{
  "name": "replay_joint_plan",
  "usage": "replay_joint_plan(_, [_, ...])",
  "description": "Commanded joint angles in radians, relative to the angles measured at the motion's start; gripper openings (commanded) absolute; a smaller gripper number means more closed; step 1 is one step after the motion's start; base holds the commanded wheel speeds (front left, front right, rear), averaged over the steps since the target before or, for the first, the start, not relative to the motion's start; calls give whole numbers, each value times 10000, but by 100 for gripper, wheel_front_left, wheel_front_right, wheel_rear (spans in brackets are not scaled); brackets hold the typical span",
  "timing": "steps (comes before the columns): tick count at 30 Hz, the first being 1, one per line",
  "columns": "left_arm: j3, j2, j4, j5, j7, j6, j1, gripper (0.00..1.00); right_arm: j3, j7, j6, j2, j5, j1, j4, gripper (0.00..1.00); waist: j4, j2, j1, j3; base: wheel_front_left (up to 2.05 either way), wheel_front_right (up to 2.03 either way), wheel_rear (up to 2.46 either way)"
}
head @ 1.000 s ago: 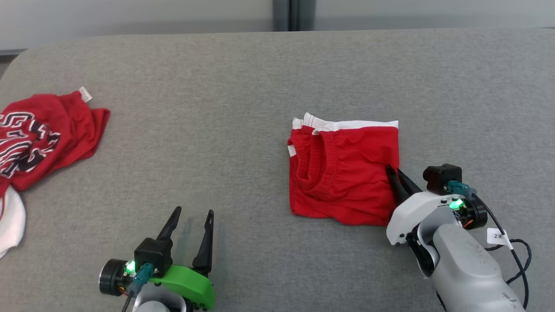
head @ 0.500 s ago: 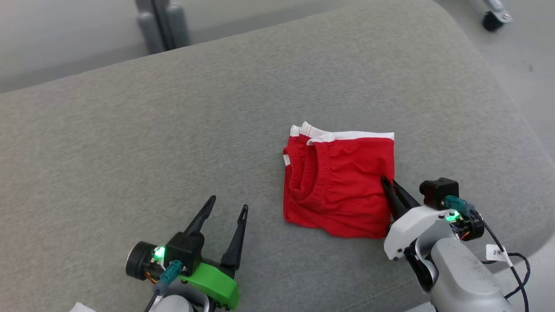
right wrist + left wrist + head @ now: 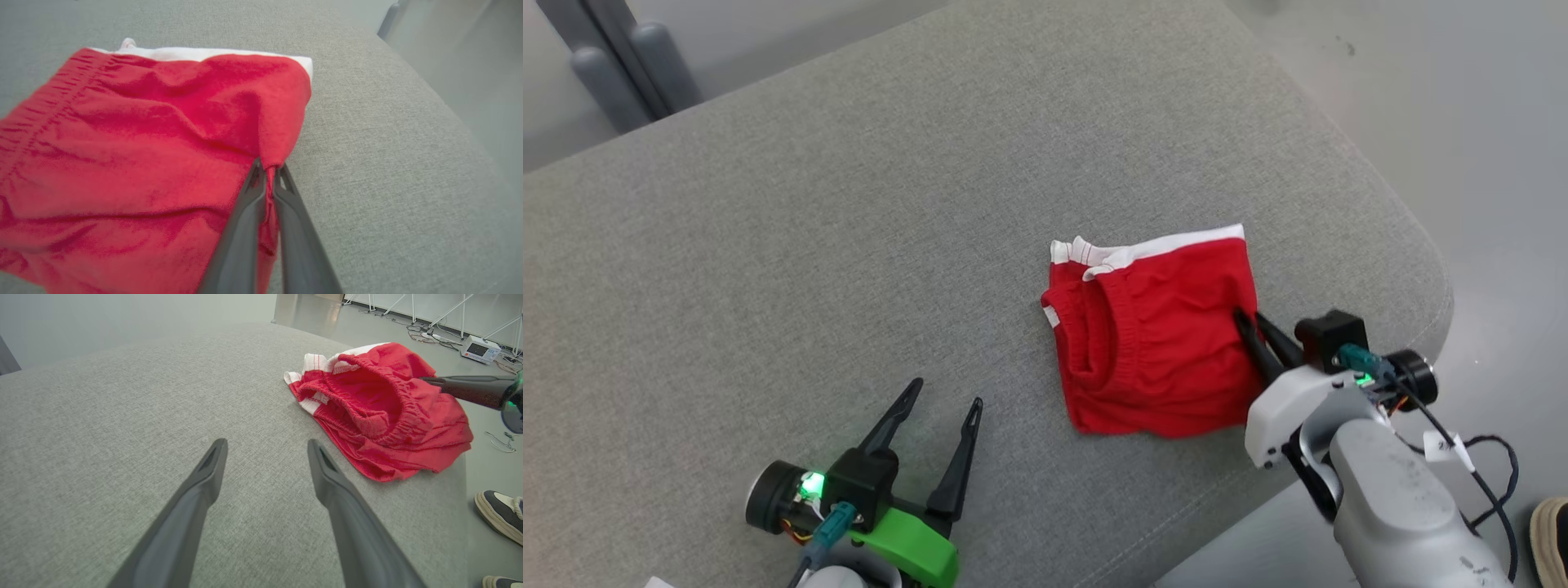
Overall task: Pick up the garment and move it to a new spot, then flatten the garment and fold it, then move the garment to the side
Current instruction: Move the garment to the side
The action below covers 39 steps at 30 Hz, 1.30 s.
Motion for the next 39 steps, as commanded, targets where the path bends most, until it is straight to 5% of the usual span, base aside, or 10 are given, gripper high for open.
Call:
replay_joint_plan(1, [61,197,-76,-88,-2,-30,-71,100,-187,1,-17,-43,-422,-388,101,0,175,-1,0,565,0,0,0])
replay_joint_plan(11, [-281,1017,-663,-323,-2,-30,-768,100,-3358,505,-17,-326,-4016,-2835,649,0,1373,-1,0,1906,0,0,0])
replay_joint_plan(23, [-708,1654,-1403,-621,1,-30,-1579,100,-7583,1751,-17,-1144,-6905,-3904,-1012,0,2526,-1,0,2909,0,0,0])
replay_joint_plan(24, [-746,1672,-1423,-633,3,-30,-1636,100,-7919,1735,-17,-1100,-7021,-3978,-1249,25,2580,-1,0,2938,0,0,0])
replay_joint_plan(25, [-747,1670,-1425,-640,3,-29,-1682,100,-8208,1659,-17,-1020,-7156,-4006,-1472,89,2622,-1,0,2949,0,0,0])
replay_joint_plan(26, [-747,1656,-1405,-654,5,-29,-1710,100,-8470,1600,-17,-917,-7265,-4020,-1703,100,2653,-1,0,2948,0,0,0])
replay_joint_plan(33, [-503,1331,-1140,-721,8,-15,-1591,100,-9337,428,-17,-291,-7334,-4258,-2225,100,2793,-1,0,2529,0,0,0])
replay_joint_plan(39, [79,947,-876,-690,3,-13,-1322,100,-8088,-11,-17,-41,-6110,-4146,-2155,100,2936,-1,0,1788,0,0,0])
